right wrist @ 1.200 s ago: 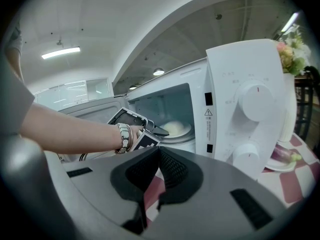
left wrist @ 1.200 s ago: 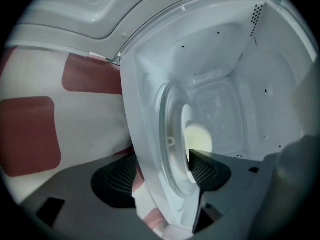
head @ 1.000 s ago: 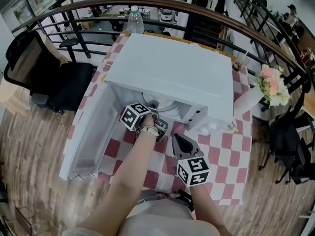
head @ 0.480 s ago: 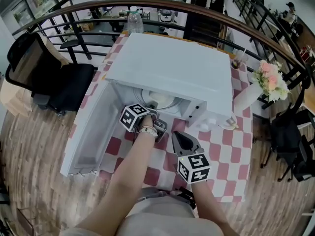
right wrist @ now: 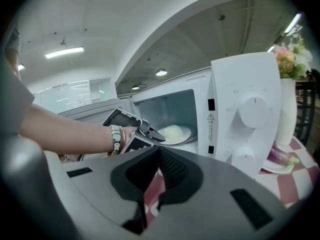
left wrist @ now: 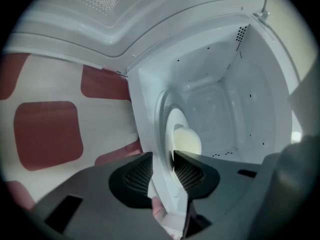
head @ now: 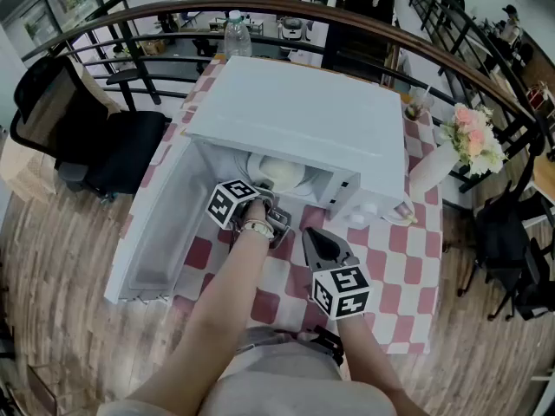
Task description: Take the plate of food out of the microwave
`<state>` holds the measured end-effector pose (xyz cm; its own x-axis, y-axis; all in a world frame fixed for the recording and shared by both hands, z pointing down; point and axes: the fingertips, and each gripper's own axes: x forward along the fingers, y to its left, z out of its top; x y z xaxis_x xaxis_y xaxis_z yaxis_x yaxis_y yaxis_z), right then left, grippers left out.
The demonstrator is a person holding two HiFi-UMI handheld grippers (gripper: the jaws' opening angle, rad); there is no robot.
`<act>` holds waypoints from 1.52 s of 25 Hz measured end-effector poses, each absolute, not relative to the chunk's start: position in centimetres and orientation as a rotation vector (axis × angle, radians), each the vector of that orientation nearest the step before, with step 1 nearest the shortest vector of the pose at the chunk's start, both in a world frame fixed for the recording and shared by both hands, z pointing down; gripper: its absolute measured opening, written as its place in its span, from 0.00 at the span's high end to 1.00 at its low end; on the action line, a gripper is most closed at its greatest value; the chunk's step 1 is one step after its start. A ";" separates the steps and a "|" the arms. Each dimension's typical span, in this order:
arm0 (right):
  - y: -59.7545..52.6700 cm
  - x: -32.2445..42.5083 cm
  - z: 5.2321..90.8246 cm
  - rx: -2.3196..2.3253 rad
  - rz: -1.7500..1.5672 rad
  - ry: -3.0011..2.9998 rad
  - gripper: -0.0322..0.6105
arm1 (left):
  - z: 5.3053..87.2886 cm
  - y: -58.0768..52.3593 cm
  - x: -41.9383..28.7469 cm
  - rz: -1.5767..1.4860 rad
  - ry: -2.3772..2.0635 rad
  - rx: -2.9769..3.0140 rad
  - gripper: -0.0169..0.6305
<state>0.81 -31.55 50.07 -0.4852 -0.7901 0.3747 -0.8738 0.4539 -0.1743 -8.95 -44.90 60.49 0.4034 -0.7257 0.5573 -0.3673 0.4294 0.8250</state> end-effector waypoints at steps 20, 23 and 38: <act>-31.3 0.8 49.9 1.423 0.489 -2.472 0.91 | 59.1 -44.1 -9.2 -0.417 -1.138 1.152 0.93; -31.3 0.8 49.9 1.427 0.488 -2.469 0.91 | 58.6 -44.1 -9.1 -0.453 -1.116 1.176 0.94; -31.0 2.0 48.7 1.492 0.465 -2.473 0.91 | 56.6 -42.9 -9.1 -0.551 -1.033 1.257 0.95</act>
